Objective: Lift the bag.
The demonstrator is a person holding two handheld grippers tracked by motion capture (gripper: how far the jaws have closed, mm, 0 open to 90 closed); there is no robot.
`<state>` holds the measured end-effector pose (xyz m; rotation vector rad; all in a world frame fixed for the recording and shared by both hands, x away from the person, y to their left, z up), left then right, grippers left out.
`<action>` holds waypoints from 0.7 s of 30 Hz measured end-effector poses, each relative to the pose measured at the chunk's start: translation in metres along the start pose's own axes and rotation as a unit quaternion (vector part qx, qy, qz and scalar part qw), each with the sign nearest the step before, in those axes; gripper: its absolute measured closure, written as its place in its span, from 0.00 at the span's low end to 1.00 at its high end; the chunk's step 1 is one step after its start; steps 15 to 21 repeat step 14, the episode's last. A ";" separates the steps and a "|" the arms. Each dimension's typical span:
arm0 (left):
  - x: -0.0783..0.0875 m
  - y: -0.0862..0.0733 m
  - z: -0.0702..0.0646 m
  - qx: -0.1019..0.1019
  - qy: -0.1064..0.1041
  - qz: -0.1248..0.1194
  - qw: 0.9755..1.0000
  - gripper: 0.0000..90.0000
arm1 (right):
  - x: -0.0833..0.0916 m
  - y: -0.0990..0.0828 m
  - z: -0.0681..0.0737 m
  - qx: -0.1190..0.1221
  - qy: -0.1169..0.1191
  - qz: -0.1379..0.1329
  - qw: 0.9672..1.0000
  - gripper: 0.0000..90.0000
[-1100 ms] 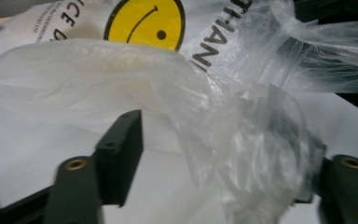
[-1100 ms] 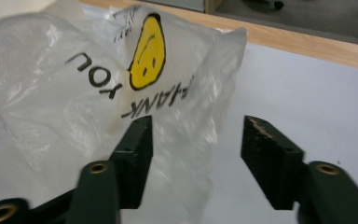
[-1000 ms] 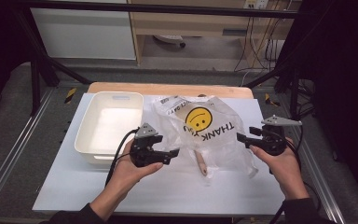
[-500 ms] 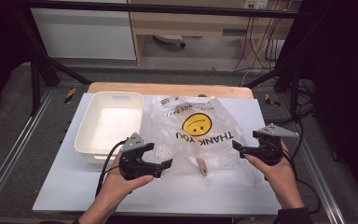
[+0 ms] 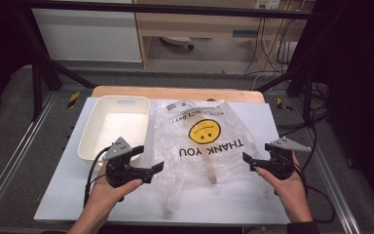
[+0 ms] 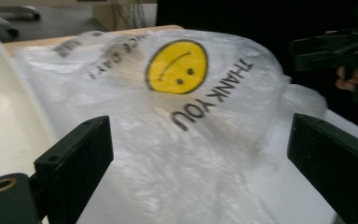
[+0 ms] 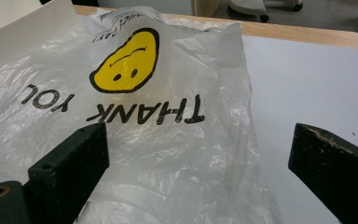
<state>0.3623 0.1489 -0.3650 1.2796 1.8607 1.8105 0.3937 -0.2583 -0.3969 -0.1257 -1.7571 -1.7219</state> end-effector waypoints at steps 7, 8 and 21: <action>0.029 0.001 0.039 -0.017 0.058 -0.028 0.998 0.07 | -0.001 -0.008 0.001 0.001 0.006 -0.009 1.000 0.04; 0.033 0.000 0.045 -0.010 0.057 -0.032 0.998 0.07 | 0.000 -0.009 0.001 0.004 0.005 -0.012 1.000 0.04; 0.060 -0.010 0.080 0.031 0.069 -0.061 0.995 0.07 | 0.006 -0.013 -0.002 0.007 0.007 -0.024 1.000 0.04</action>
Point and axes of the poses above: each handheld gripper's, and its own axes: x roughly backward along the jaws, y roughly out of its top, z roughly to its left, the point moved 4 cm from there along -x, roughly forward along the jaws, and after that the axes turned 2 degrees about -y, right-handed, at the moved point
